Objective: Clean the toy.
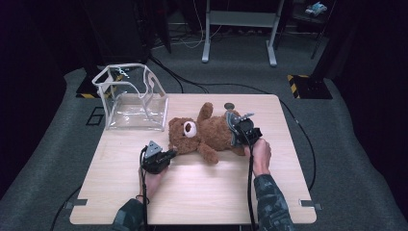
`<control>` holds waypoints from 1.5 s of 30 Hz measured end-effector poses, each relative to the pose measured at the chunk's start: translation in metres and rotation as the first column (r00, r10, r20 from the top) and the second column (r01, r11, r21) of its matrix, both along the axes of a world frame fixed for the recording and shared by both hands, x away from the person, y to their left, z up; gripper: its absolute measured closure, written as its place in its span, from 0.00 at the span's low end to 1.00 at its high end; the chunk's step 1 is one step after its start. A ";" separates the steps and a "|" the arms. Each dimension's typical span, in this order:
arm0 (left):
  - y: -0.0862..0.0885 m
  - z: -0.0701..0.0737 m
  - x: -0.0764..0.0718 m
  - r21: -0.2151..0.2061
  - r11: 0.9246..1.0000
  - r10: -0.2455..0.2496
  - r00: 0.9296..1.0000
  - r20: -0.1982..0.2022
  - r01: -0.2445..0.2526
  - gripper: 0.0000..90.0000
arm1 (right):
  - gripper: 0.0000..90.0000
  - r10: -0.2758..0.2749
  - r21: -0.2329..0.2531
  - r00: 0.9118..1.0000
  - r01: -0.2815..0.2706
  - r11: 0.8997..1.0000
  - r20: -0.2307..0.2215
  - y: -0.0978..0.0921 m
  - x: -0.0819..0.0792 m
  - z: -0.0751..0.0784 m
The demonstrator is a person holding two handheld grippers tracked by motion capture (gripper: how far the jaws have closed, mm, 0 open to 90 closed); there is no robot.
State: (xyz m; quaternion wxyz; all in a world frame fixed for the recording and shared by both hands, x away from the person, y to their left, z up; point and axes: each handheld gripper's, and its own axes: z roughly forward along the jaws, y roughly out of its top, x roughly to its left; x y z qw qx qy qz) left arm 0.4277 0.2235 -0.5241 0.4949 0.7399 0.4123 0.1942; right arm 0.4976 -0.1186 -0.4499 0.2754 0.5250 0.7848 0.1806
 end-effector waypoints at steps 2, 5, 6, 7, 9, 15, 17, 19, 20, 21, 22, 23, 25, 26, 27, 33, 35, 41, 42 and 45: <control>0.000 0.000 0.000 -0.001 1.000 0.003 1.000 -0.006 -0.003 0.94 | 0.88 -0.003 0.009 1.000 0.004 1.000 -0.014 -0.007 -0.004 -0.008; 0.001 0.000 0.001 -0.002 1.000 0.006 1.000 -0.011 -0.006 0.93 | 0.88 0.011 0.028 0.999 -0.009 1.000 -0.039 -0.012 -0.014 -0.010; 0.001 0.000 0.001 -0.005 1.000 0.007 1.000 -0.009 -0.008 0.93 | 0.87 0.017 0.018 0.998 -0.016 1.000 -0.055 -0.011 -0.017 -0.010; 0.001 0.000 0.001 -0.004 1.000 0.006 1.000 -0.009 -0.006 0.93 | 0.87 0.024 0.007 0.998 -0.024 1.000 -0.064 -0.011 -0.018 -0.009; 0.001 0.000 0.000 -0.003 1.000 0.004 1.000 -0.010 -0.004 0.93 | 0.87 0.042 -0.001 0.996 -0.042 0.999 -0.078 -0.014 -0.019 -0.002; 0.001 0.000 0.001 -0.005 1.000 0.007 1.000 -0.009 -0.007 0.91 | 0.87 0.056 0.088 0.995 -0.063 0.994 0.081 -0.007 -0.009 0.028; 0.001 0.000 0.001 0.000 1.000 0.009 1.000 -0.011 -0.009 0.92 | 0.87 0.073 0.072 0.994 -0.079 0.994 0.077 0.004 0.001 0.023; 0.001 0.000 0.001 0.002 1.000 0.013 1.000 -0.013 -0.013 0.92 | 0.87 0.062 0.047 0.997 -0.063 0.997 0.036 0.014 0.009 0.012; 0.001 0.000 0.001 0.001 1.000 0.016 1.000 -0.014 -0.016 0.92 | 0.87 0.077 0.045 0.997 -0.078 0.996 0.030 0.014 0.012 0.006; 0.001 0.000 0.001 -0.001 1.000 0.015 1.000 -0.015 -0.015 0.92 | 0.87 0.080 0.061 0.996 -0.082 0.995 0.026 0.013 0.014 -0.001; 0.001 0.000 0.001 0.001 1.000 0.017 1.000 -0.015 -0.017 0.92 | 0.87 0.076 0.088 0.997 -0.077 0.993 0.021 0.011 0.014 -0.005; 0.001 0.000 0.001 0.003 1.000 0.019 1.000 -0.014 -0.019 0.92 | 0.87 0.071 0.111 0.997 -0.072 0.991 0.020 0.007 0.014 -0.008; 0.001 0.000 0.002 0.005 1.000 0.021 1.000 -0.018 -0.021 0.92 | 0.87 0.049 0.115 0.999 -0.048 0.992 -0.006 0.002 0.014 -0.012; 0.001 0.000 0.001 0.006 1.000 0.023 1.000 -0.018 -0.023 0.92 | 0.88 0.044 0.115 0.999 -0.042 0.992 -0.014 0.001 0.013 -0.013; 0.001 0.000 0.001 0.002 1.000 0.027 0.999 -0.016 -0.027 0.92 | 0.88 0.040 0.110 0.999 -0.037 0.993 -0.018 -0.001 0.012 -0.015; 0.005 0.000 -0.001 -0.021 0.999 0.049 0.999 0.015 -0.048 0.93 | 0.88 0.089 0.174 0.994 -0.078 0.982 -0.057 -0.005 -0.005 -0.024; 0.004 0.000 -0.002 -0.025 0.999 0.049 0.999 0.015 -0.049 0.97 | 0.88 0.122 0.174 0.989 -0.106 0.979 -0.082 -0.001 -0.016 -0.026; 0.003 0.000 0.000 -0.002 0.999 0.048 0.999 -0.002 -0.048 0.97 | 0.88 0.104 0.103 0.994 -0.101 0.990 -0.024 -0.001 -0.028 -0.003; 0.002 0.000 0.000 -0.003 0.999 0.048 0.999 -0.009 -0.048 0.97 | 0.88 0.100 0.113 0.995 -0.102 0.988 0.024 -0.002 -0.027 0.006; 0.003 0.000 0.001 0.010 0.999 0.040 0.999 -0.020 -0.040 0.97 | 0.87 0.103 0.136 0.992 -0.111 0.984 0.069 0.004 -0.022 0.024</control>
